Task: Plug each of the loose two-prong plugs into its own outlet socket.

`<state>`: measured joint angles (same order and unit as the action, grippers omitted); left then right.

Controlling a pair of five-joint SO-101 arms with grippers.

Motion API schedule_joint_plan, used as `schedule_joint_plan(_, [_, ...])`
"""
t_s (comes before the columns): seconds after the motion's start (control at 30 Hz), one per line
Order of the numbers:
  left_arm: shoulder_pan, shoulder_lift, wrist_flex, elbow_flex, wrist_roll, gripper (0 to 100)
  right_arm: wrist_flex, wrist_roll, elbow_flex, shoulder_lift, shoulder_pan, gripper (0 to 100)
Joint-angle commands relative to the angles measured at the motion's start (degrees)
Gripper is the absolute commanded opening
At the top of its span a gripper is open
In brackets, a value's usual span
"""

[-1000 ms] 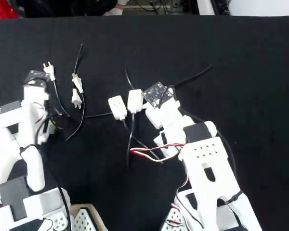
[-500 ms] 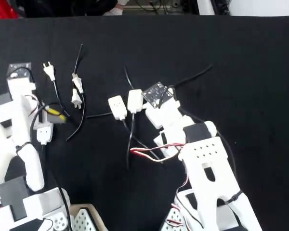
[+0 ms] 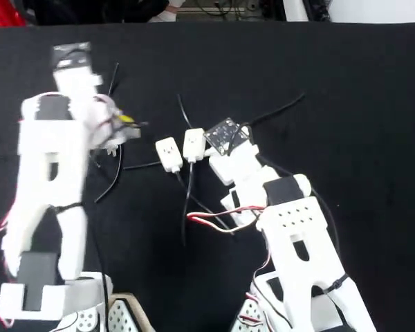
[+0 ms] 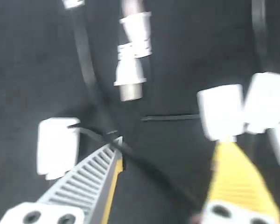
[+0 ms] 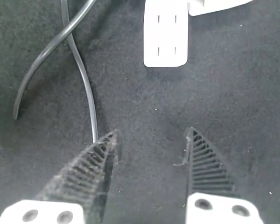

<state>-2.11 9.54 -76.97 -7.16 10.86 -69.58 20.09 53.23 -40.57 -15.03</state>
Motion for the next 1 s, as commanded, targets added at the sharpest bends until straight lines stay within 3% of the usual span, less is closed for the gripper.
schedule_joint_plan(0.0, [4.4, -2.7, 12.3, 0.0, 9.1, 16, -1.1, 0.4, -0.5, -0.1, 1.9, 22.0])
schedule_joint_plan(0.1, [5.8, -9.7, 20.0, -1.0, 9.6, 20, -3.4, 1.1, -2.1, -0.2, 7.3, 22.0])
schedule_joint_plan(0.2, [5.8, -18.0, 21.2, 2.5, 10.0, 30, -4.7, 4.7, -2.4, -0.2, 16.6, 21.7])
schedule_joint_plan(0.37, [6.3, -31.4, 20.7, 13.0, 12.9, 25, 0.4, 5.7, 2.6, -0.2, 28.0, 21.6])
schedule_joint_plan(0.57, [8.0, -40.9, 14.3, 26.0, 18.9, 23, 7.6, 5.6, 9.5, -0.2, 31.8, 21.6])
schedule_joint_plan(0.83, [9.5, -45.4, 1.1, 37.5, 18.5, 23, 18.2, 5.9, 18.8, 0.0, 34.7, 21.6])
schedule_joint_plan(0.97, [11.0, -45.9, 0.4, 36.5, 18.7, 23, 18.5, 7.6, 19.5, -0.1, 34.7, 21.6])
